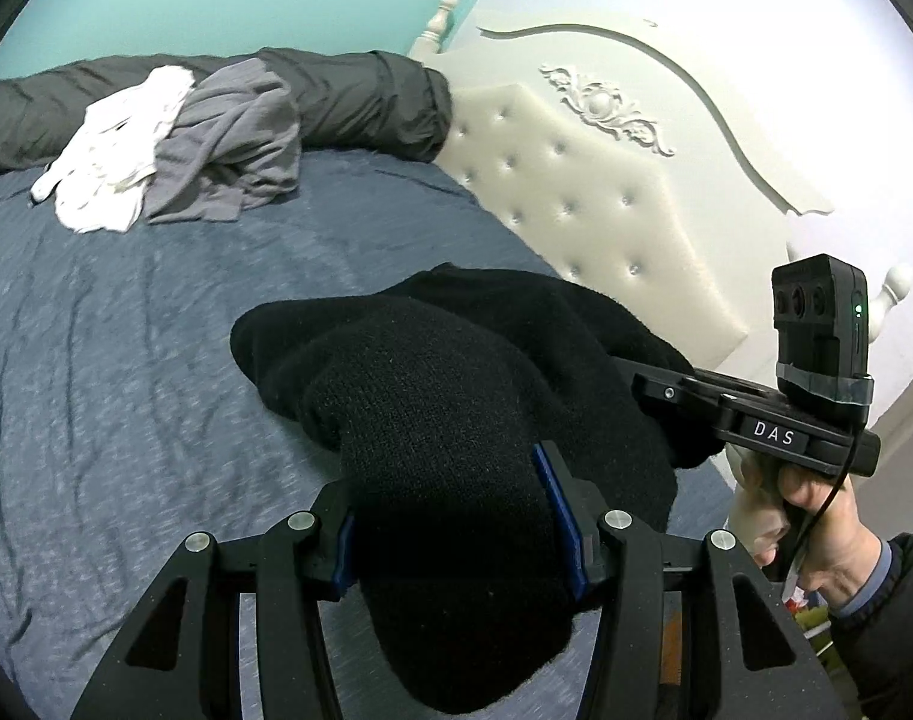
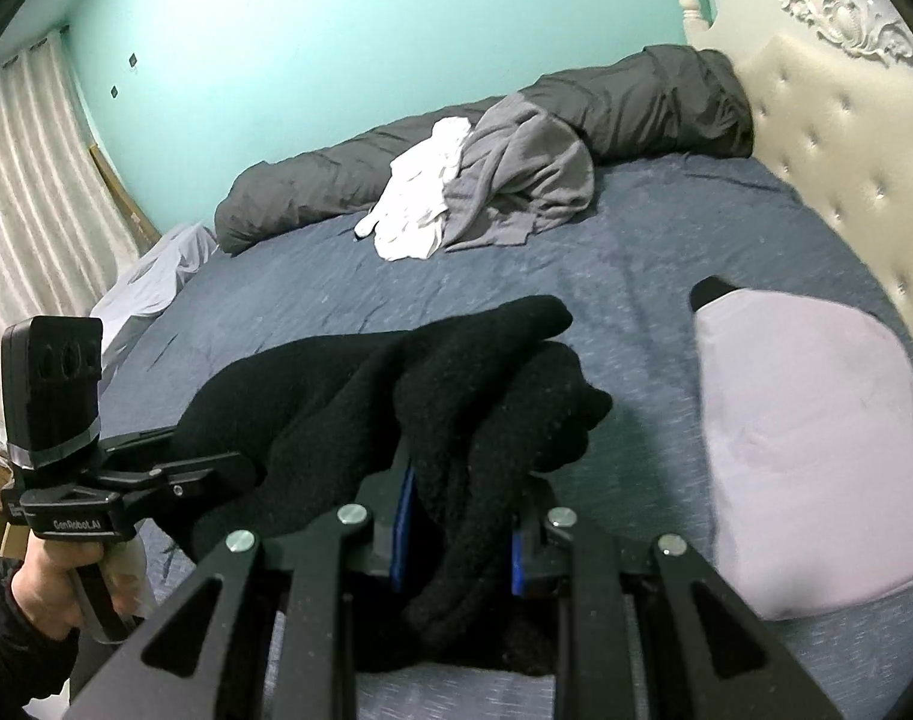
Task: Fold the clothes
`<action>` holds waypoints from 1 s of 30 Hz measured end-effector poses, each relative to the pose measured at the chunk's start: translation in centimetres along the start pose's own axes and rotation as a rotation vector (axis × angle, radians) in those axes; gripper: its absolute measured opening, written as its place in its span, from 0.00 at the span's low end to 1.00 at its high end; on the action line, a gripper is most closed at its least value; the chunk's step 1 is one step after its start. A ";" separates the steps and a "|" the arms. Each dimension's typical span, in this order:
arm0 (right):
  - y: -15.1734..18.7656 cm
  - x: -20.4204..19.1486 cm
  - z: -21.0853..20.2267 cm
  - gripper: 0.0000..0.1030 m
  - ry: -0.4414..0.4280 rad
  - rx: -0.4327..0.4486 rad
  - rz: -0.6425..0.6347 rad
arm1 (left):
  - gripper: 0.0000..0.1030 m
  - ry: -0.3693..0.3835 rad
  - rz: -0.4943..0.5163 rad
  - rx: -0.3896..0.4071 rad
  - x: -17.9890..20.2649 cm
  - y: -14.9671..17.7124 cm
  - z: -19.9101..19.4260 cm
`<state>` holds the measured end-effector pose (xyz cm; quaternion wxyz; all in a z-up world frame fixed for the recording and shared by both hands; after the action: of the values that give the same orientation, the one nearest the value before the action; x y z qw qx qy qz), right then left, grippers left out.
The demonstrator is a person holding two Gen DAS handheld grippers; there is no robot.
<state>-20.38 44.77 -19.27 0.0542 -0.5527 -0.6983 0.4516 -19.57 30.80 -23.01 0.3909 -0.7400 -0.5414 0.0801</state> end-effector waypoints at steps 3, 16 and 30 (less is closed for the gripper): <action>-0.8 1.2 -1.6 0.22 0.016 0.008 -0.013 | 0.53 0.013 0.008 0.001 1.9 -0.9 0.8; -3.6 8.1 -7.2 0.22 0.075 0.042 -0.031 | 0.53 0.050 0.040 0.011 9.3 -5.2 5.8; -7.7 18.5 -11.1 0.22 0.160 0.087 -0.098 | 0.53 0.061 0.052 0.057 16.6 -10.0 14.9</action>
<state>-26.69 66.45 -15.31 0.1560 -0.5493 -0.6977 0.4327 -28.37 53.60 -21.47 0.4262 -0.7444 -0.5072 0.0831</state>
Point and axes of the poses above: each gripper's, at about its wrist camera, not at the fingertips, and z roughly the way its jaws point, x to its right, y to its underside, the point moved 8 cm from there along z, roughly the way its jaws point, and after that the axes turned 12 degrees about -y, right-handed, at the moved point
